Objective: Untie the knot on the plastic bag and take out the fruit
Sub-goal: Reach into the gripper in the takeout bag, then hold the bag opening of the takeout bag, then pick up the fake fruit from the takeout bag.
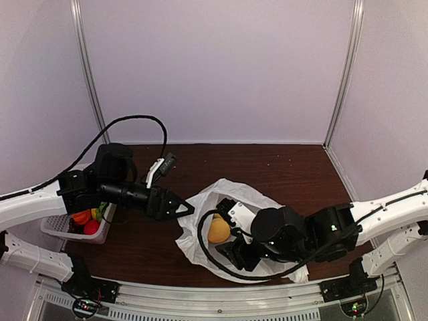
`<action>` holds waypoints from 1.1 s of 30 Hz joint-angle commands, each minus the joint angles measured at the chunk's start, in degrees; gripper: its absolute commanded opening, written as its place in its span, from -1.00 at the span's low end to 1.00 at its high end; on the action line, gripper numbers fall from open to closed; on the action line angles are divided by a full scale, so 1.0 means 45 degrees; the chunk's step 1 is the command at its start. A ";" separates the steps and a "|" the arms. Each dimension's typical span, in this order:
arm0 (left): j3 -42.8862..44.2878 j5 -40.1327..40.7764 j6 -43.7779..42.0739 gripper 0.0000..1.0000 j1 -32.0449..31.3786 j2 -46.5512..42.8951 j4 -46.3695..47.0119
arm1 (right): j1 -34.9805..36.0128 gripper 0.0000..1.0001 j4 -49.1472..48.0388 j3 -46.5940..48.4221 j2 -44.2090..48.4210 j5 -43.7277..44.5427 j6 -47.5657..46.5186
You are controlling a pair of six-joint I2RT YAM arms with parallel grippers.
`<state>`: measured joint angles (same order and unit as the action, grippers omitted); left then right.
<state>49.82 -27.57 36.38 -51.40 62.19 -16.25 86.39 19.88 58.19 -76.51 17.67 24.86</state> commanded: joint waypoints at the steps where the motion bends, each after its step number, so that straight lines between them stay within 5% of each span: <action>1: -0.0058 0.0328 0.0041 0.94 -0.0043 0.0206 0.0937 | 0.0050 0.16 0.0832 -0.0169 -0.0449 0.0839 0.0581; 10: -0.0092 0.0015 0.0149 0.27 -0.0137 0.0714 0.1283 | -0.0229 0.07 0.1511 0.0163 -0.1270 0.0894 0.0966; 18: -0.0160 0.0002 0.0415 -0.70 -0.0233 0.0767 0.1496 | -0.0769 0.03 0.1596 0.0115 -0.1877 0.0429 0.1173; 24: -0.0328 0.0168 0.0576 -0.99 -0.0258 0.0366 0.1502 | -0.1193 -0.01 0.1537 0.0054 -0.2471 -0.0023 0.1428; 33: -0.0465 0.0164 0.0625 -1.00 -0.0253 0.0422 0.1502 | -0.2152 0.10 0.0306 0.0132 -0.3109 0.0725 0.1880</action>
<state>48.49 -27.20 38.98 -52.25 64.10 -11.62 78.32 24.91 58.02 -88.79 18.09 31.70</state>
